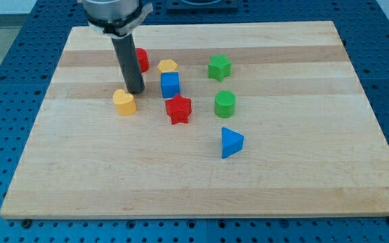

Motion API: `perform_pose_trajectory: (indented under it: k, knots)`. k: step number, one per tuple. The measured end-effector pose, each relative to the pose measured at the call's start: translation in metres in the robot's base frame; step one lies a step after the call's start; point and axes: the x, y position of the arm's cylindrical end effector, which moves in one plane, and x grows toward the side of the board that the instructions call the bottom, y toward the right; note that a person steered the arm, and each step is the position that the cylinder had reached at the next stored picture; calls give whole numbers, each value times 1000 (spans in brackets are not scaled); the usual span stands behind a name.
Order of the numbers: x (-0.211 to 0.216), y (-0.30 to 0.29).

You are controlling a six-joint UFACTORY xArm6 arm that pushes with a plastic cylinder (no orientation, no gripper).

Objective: Push the red circle slightly down

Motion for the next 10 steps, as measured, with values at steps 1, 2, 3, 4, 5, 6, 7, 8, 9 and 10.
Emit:
perform_pose_trajectory:
  k: [1, 2, 3, 4, 5, 6, 7, 8, 9, 10]
  knots:
    - [-57, 0]
    - [-64, -20]
    - [-56, -50]
    - [-59, -79]
    - [-117, -83]
    - [-178, -78]
    - [-176, -22]
    - [-145, 9]
    - [-104, 9]
    - [-58, 13]
